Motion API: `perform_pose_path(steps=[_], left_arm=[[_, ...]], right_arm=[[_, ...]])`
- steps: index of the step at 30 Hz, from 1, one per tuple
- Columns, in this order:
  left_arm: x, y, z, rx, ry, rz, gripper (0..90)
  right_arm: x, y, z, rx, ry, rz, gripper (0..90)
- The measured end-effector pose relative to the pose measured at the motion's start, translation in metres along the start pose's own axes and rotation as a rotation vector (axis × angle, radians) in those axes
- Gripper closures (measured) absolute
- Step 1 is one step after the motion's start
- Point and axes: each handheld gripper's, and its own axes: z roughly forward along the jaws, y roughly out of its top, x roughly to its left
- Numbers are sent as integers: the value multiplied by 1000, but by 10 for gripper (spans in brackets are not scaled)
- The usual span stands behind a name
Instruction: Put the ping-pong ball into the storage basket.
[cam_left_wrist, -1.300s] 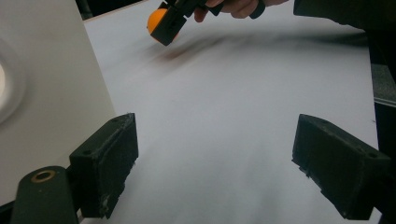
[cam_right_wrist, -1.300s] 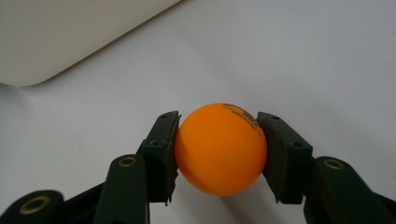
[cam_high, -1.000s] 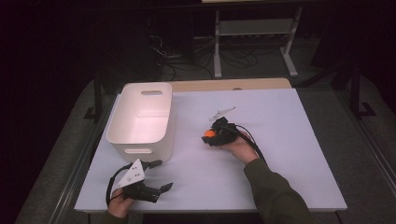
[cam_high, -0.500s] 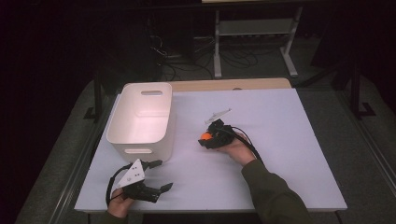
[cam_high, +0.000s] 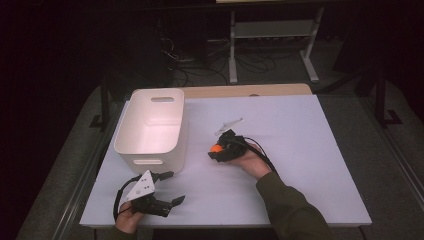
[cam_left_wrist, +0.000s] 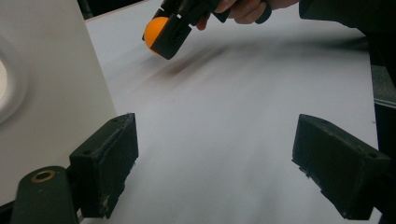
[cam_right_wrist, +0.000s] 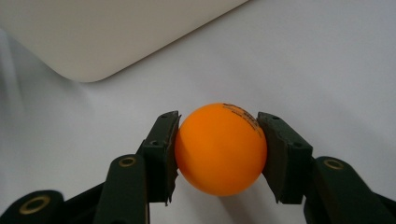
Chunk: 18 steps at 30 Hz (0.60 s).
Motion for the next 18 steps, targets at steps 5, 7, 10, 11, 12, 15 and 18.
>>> perform_pose_path(steps=[5,7,10,11,12,15,18], left_arm=[[0,0,0,-1,0,0,141],[0,0,0,-1,0,0,141],[0,0,0,0,0,0,141],[0,0,0,-1,0,0,141],[0,0,0,-1,0,0,141],[0,0,0,-1,0,0,141],[0,0,0,-1,0,0,141]], right_arm=[[4,1,1,4,9,-14,495],[7,2,2,3,15,-14,495],[10,3,3,4,23,-22,495],[11,3,3,2,26,-25,495],[12,4,3,6,28,-28,495],[15,5,4,4,38,-33,495],[18,5,5,6,46,-40,495]])
